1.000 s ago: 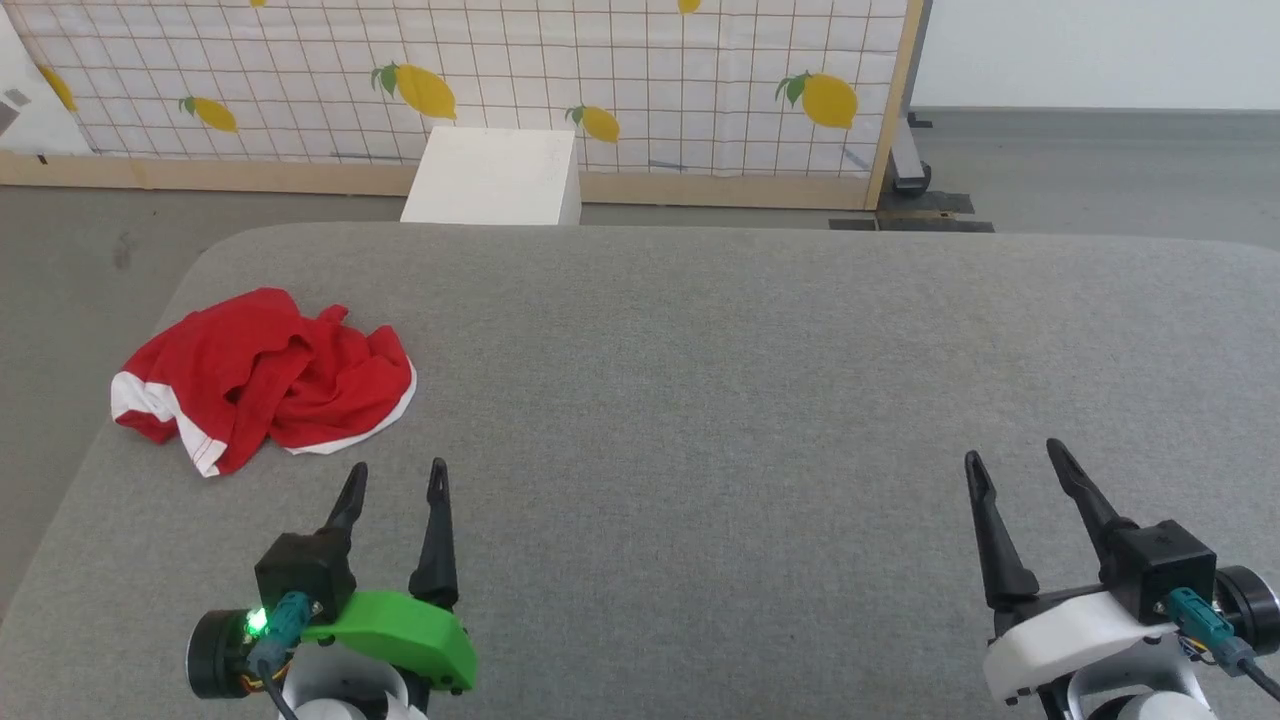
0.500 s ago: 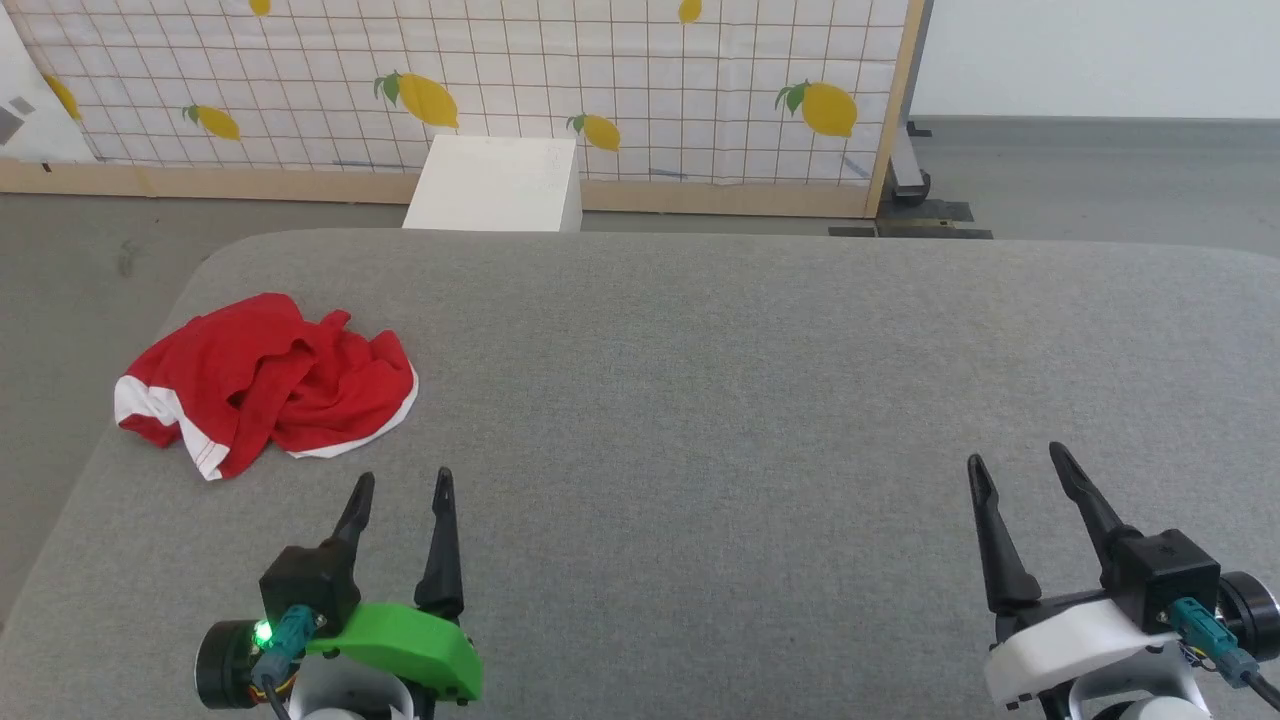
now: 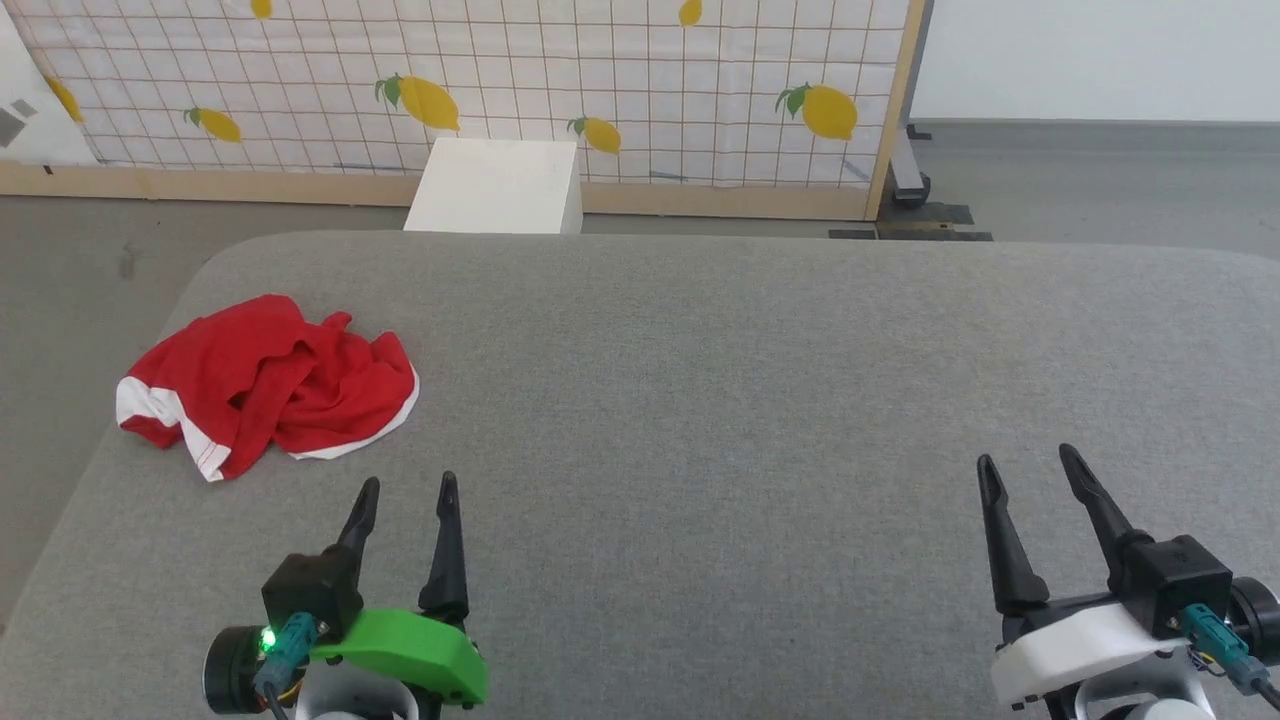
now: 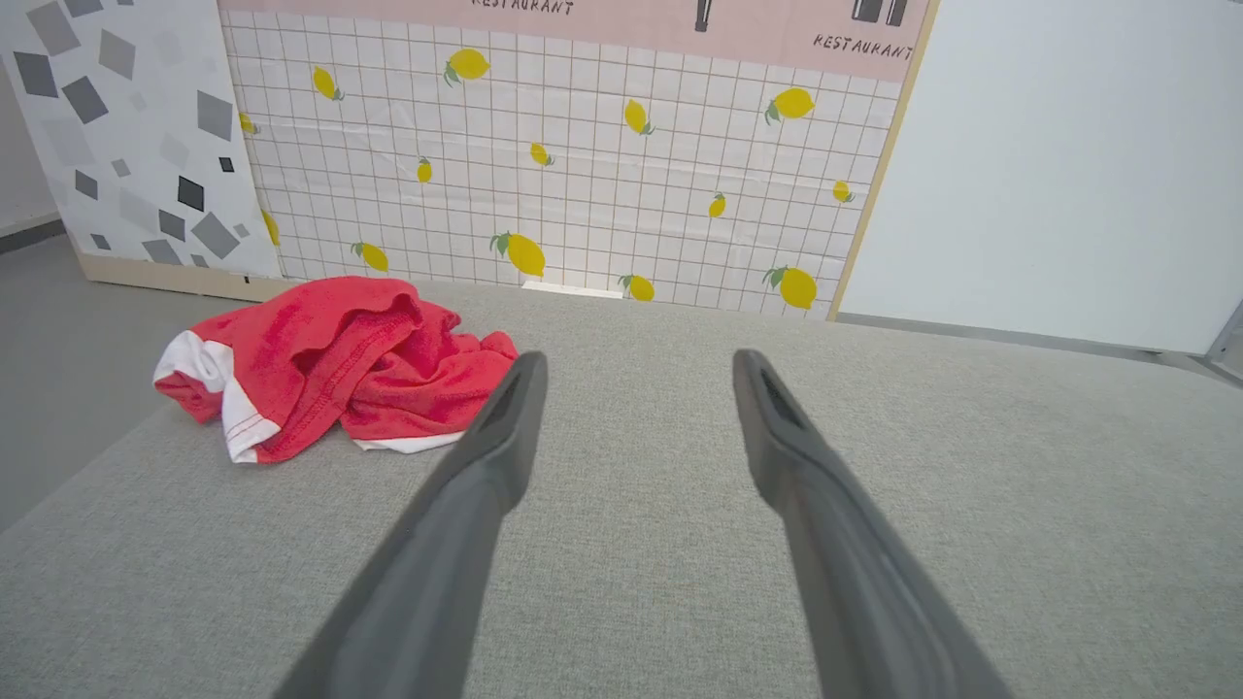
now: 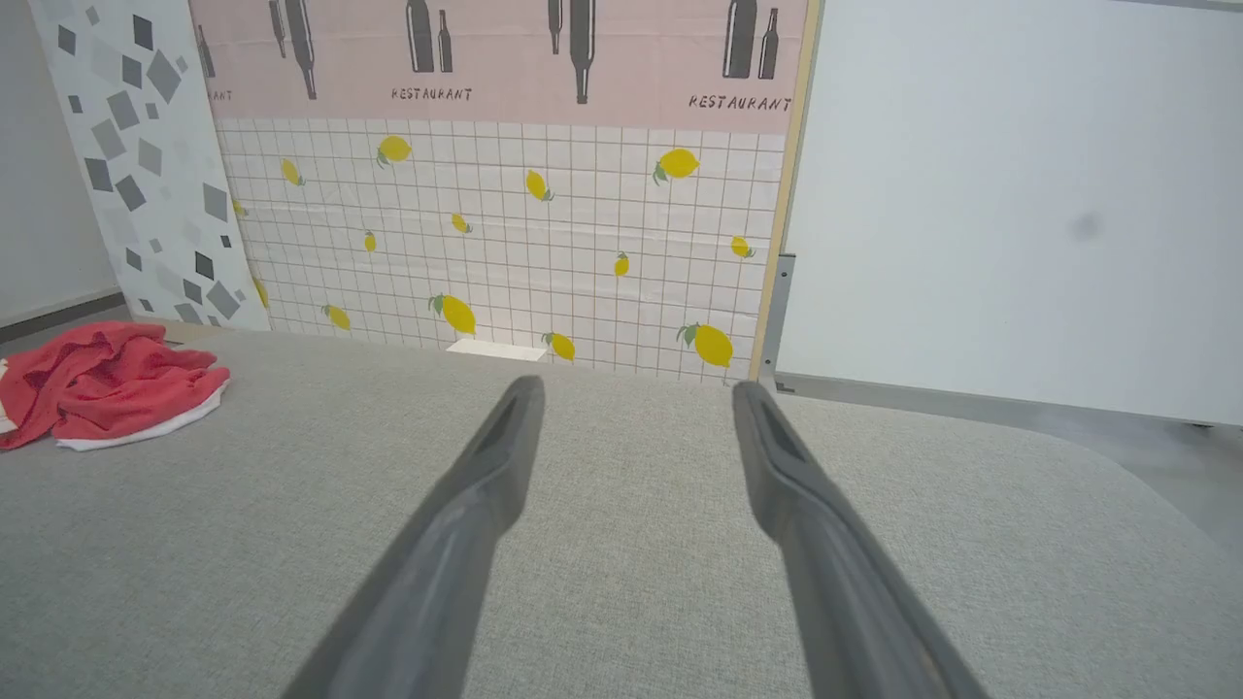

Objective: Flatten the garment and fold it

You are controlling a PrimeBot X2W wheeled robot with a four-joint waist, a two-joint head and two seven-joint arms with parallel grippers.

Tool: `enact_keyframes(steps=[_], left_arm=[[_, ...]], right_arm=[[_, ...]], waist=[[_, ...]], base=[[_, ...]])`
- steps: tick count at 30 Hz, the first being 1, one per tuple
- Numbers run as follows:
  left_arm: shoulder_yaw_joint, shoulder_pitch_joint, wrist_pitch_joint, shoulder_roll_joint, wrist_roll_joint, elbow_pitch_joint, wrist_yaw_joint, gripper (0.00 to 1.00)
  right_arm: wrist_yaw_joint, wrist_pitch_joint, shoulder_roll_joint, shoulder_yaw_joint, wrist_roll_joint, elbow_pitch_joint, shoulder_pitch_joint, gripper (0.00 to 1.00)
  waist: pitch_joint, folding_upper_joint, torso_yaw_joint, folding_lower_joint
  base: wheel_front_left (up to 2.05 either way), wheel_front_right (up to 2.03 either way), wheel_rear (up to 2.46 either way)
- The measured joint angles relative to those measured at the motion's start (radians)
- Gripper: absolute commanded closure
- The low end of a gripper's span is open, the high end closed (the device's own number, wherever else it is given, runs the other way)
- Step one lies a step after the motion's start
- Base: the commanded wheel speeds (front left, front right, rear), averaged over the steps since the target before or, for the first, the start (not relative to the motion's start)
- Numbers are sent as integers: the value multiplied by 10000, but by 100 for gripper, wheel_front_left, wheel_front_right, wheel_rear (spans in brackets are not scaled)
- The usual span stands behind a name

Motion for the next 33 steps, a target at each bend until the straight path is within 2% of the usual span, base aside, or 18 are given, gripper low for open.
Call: enact_keyframes(steps=[20,27,33], left_arm=[[-257,-1,-395,-2,-385,255,0,0],[-320,-10,-533,-6,-389,368,-4,0],[-215,-8,-654,-8,-341,428,-19,0]], right_arm=[[0,-405,2,-173,29,100,62,0],[0,-537,4,-290,36,102,244,0],[0,-646,2,-230,192,109,256,0]], waist=[[-70,0,155,0],[-80,0,706,0],[-93,0,1541,0]], base=[[0,0,0],[0,0,0],[0,0,0]])
